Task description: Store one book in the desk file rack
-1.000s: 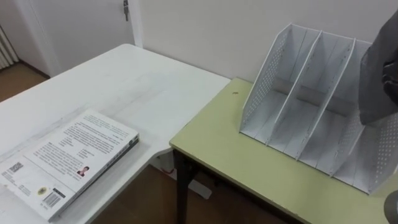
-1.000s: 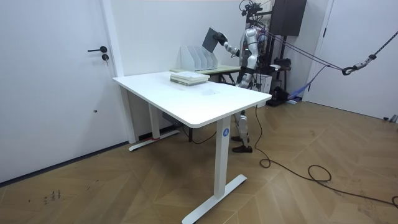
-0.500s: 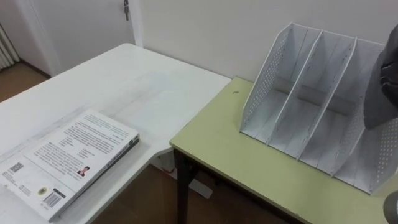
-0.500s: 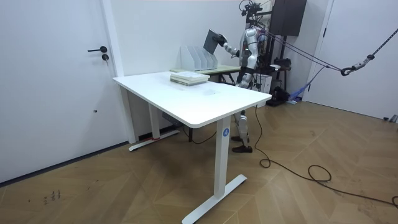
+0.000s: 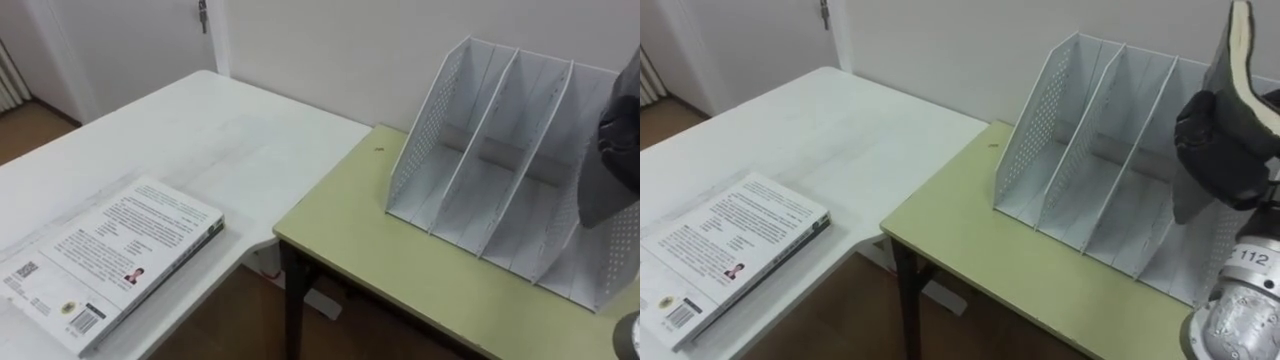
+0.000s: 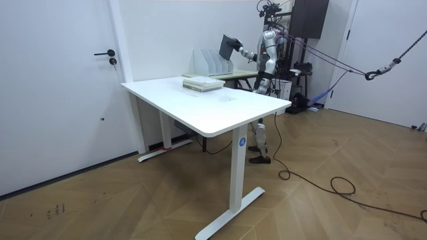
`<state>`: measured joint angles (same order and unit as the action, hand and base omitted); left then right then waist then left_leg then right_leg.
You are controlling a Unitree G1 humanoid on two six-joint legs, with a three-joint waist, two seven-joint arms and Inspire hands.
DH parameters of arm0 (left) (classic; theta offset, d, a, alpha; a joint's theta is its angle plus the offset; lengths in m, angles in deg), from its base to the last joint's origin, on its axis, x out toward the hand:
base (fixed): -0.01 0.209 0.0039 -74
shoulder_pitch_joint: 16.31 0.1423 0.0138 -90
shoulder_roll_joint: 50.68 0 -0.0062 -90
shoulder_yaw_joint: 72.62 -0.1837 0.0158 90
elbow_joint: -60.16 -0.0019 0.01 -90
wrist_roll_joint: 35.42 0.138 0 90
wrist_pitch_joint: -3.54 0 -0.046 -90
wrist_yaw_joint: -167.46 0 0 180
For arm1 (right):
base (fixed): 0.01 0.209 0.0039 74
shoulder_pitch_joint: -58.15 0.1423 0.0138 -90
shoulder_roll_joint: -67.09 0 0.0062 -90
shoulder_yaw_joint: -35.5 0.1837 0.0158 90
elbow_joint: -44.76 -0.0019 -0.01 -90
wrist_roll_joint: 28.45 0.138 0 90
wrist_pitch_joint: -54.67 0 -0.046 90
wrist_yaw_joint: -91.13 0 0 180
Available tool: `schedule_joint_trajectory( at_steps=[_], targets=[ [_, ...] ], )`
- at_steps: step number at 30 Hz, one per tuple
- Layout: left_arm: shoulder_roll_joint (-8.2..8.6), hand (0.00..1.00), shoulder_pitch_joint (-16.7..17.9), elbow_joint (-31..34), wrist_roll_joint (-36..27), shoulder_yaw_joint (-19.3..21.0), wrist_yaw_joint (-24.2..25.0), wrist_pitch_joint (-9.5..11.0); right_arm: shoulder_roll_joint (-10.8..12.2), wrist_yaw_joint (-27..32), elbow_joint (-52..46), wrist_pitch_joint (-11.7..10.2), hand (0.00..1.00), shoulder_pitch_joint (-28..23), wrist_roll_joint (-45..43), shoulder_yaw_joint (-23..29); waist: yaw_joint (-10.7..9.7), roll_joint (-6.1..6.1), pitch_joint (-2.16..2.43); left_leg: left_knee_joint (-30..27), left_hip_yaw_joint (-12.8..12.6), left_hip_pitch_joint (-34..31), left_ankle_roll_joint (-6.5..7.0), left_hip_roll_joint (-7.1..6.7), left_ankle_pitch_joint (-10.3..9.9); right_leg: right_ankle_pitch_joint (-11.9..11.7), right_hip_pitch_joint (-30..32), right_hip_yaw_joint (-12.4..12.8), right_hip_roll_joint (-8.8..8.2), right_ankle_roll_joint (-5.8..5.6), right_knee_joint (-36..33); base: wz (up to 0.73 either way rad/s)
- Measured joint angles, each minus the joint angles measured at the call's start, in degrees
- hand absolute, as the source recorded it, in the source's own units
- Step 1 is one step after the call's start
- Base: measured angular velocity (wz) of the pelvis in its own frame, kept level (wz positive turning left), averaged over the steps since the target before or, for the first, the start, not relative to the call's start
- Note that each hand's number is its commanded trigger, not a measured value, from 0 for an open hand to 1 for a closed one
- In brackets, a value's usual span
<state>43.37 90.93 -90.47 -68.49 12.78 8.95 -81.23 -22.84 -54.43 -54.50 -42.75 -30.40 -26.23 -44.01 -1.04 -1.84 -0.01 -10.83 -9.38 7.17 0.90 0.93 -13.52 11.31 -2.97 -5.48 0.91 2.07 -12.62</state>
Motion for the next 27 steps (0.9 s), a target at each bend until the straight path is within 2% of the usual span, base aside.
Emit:
schedule_joint_trajectory(
  at_steps=[5, 8, 10, 16, 19, 22, 27],
  targets=[
    [0.04, 0.0, -0.1, 0.1, 0.0, 0.0, -1.1, -0.9, -0.1, 0.1, 1.7, 0.1, 1.0, 1.2, 0.2, 0.1, 0.1, 0.0, 0.01, 0.0, 0.1, -0.1, 0.0, -0.01, 0.0, 0.0, -0.1, -0.3, -0.06, -0.01, 0.1, 0.01],
    [0.02, 0.0, -0.2, 0.0, 0.0, 0.0, -1.2, -1.3, -0.1, -0.2, 2.3, 1.4, 1.0, 2.3, 2.7, 0.1, 0.1, 0.01, 0.01, 0.0, 0.2, -0.2, 0.0, -0.01, 0.0, 0.0, -0.1, -0.6, -0.1, -0.01, 0.0, 0.03],
    [0.0, 0.0, -0.2, 0.0, -0.1, 0.0, -1.2, -1.3, -0.2, -0.6, 4.4, 1.4, 1.0, 3.8, 3.7, 0.1, 0.0, -0.01, 0.0, 0.0, 0.2, -0.3, 0.0, -0.01, 0.0, 0.0, -0.1, -0.6, -0.1, -0.01, -0.1, 0.0],
    [-0.06, 0.0, -0.2, 0.1, -0.1, 0.0, -1.3, -1.5, -2.1, -0.9, 10.3, 2.3, 1.0, 7.3, 9.5, 0.1, 0.0, -0.17, -0.09, 0.0, 0.6, -0.5, 0.01, -0.06, 0.0, 0.0, -0.1, -0.8, -0.15, -0.01, 0.1, 0.01],
    [-0.21, 0.0, -0.6, 0.1, -0.1, 0.0, -1.3, -2.1, -2.6, -0.9, 11.5, 3.6, 1.0, 8.1, 9.7, 0.1, 0.1, -0.4, -0.25, 0.1, 0.6, -0.5, 0.01, -0.06, 0.0, 0.0, 0.0, -0.8, -0.14, -0.01, 0.1, 0.0],
    [-0.34, 0.0, -0.9, 0.2, -0.1, 0.0, -1.4, -2.8, -2.7, -0.9, 12.4, 3.9, 1.0, 8.4, 11.1, 0.1, 0.1, -0.61, -0.42, 0.1, 0.6, -0.6, 0.01, -0.07, 0.0, 0.0, 0.0, -0.8, -0.14, -0.01, 0.1, 0.0],
    [-0.42, 0.0, -1.2, 0.2, -0.1, 0.0, -2.2, -3.6, -2.8, -0.4, 16.1, 5.9, 1.0, 11.6, 11.2, 0.1, -0.1, -0.59, -0.4, 0.0, 0.6, -0.7, 0.01, -0.12, 0.0, 0.0, 0.0, -0.9, -0.2, -0.02, 0.1, 0.0]
  ],
)
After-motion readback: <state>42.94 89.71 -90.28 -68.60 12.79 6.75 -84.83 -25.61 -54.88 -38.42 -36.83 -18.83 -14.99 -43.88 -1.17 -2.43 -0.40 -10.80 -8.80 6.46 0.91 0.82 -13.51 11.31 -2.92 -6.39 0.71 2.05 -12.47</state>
